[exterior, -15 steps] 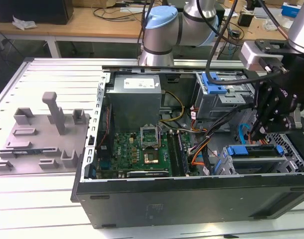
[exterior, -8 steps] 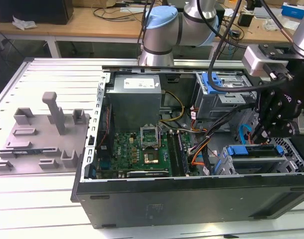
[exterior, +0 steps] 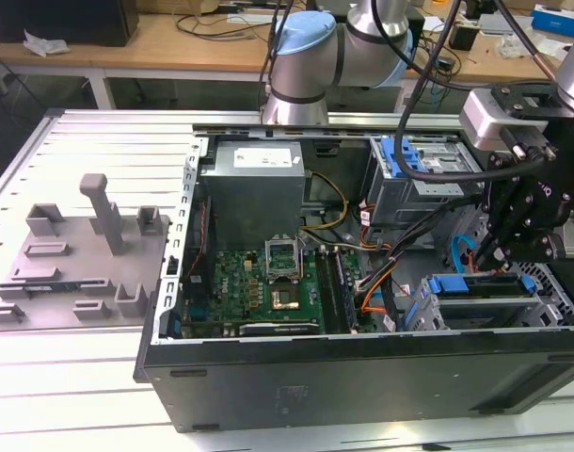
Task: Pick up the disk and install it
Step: 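Insert the second disk wire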
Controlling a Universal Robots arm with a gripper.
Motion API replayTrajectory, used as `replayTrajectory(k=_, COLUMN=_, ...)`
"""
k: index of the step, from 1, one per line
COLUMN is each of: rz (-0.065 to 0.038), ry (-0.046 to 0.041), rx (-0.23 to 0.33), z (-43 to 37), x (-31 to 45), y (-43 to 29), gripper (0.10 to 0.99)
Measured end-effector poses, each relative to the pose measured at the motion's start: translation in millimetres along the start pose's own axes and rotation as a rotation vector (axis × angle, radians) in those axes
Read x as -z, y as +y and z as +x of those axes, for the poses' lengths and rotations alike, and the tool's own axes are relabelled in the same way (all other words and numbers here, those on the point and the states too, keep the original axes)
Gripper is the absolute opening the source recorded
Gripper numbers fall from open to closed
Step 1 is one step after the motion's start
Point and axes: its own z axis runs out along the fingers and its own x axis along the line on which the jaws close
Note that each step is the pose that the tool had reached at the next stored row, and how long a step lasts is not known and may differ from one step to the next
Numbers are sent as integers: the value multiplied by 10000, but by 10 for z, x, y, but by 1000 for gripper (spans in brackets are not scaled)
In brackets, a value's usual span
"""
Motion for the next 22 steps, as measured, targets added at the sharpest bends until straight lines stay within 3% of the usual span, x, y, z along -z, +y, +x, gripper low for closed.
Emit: replayTrajectory(k=22, rz=0, ry=1, rx=4, z=42, x=-42, y=-26, gripper=161)
